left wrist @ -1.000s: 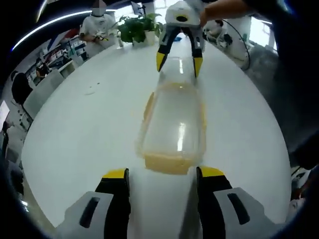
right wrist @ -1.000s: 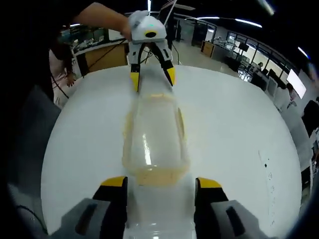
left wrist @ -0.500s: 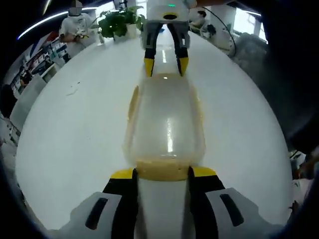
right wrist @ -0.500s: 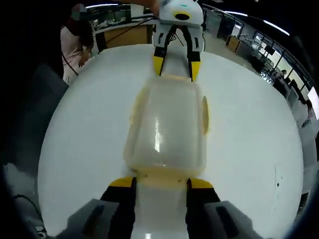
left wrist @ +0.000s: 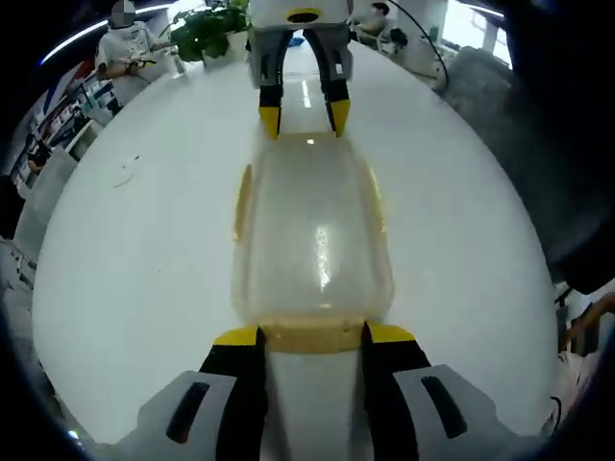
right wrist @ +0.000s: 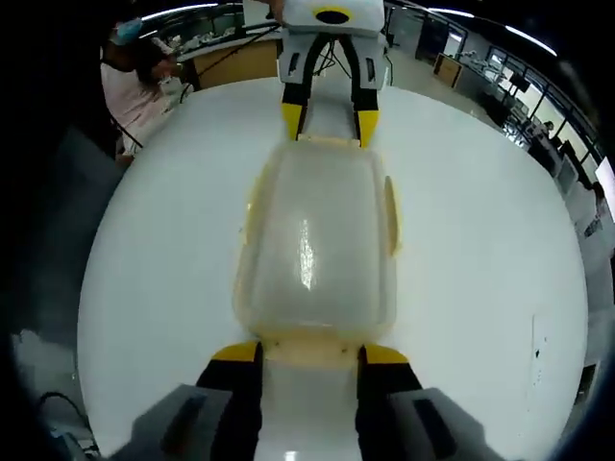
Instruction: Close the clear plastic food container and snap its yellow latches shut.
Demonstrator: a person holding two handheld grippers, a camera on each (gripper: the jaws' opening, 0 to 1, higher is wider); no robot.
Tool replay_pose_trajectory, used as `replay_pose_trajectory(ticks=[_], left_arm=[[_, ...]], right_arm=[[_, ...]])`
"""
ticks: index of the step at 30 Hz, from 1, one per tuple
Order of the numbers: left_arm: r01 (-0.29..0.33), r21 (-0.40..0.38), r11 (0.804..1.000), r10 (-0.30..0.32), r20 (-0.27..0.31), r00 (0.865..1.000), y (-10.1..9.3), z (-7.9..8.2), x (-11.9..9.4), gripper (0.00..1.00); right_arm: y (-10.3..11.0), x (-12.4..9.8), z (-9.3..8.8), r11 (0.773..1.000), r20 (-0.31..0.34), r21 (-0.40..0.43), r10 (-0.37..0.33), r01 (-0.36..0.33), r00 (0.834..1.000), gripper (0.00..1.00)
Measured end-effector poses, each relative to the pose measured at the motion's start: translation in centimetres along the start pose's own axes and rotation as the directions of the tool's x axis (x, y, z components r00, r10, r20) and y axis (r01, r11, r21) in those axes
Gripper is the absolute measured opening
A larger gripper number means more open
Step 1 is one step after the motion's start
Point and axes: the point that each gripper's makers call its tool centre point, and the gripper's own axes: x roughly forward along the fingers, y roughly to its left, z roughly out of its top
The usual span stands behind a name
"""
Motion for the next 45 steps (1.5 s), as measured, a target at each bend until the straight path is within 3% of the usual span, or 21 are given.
replay_pose_trajectory(ticks=[5, 10, 20, 29, 35, 45], left_arm=[[-0.004, -0.039, 0.999, 0.003, -0.012, 1.0, 0.1, 0.0, 0.0, 0.36], [0.002, -0.084, 0.996, -0.003, -0.013, 1.0, -0.3, 0.4, -1.1, 0.35], [-0.094, -0.108, 0.99, 0.095, 0.003, 0.995, 0.0, 3.6, -5.8, 0.35], [-0.14, -0.079, 0.987, 0.141, 0.009, 0.99, -0.6, 5.9, -7.8, 0.35], [-0.152, -0.063, 0.986, 0.152, -0.01, 0.988, 0.0, 6.9, -8.2, 0.35], [-0.166, -0.062, 0.984, 0.166, -0.002, 0.986, 0.4, 9.2, -6.9, 0.35]], right_arm=[[0.0, 0.0, -0.1, 0.999, -0.043, -0.038, 0.002, -0.003, 0.999, 0.35], [0.2, -1.1, 0.2, 0.998, -0.031, -0.057, 0.017, -0.019, 0.999, 0.35], [-1.1, -6.1, 1.8, 0.992, -0.019, -0.115, -0.05, 0.048, 0.999, 0.35], [-0.2, -8.9, 2.2, 0.988, -0.011, -0.121, -0.098, 0.096, 0.995, 0.35], [-0.5, -10.0, 1.9, 0.987, 0.01, -0.112, -0.114, 0.114, 0.993, 0.35], [-0.8, -10.9, -0.4, 0.988, 0.004, -0.098, -0.116, 0.116, 0.993, 0.35]])
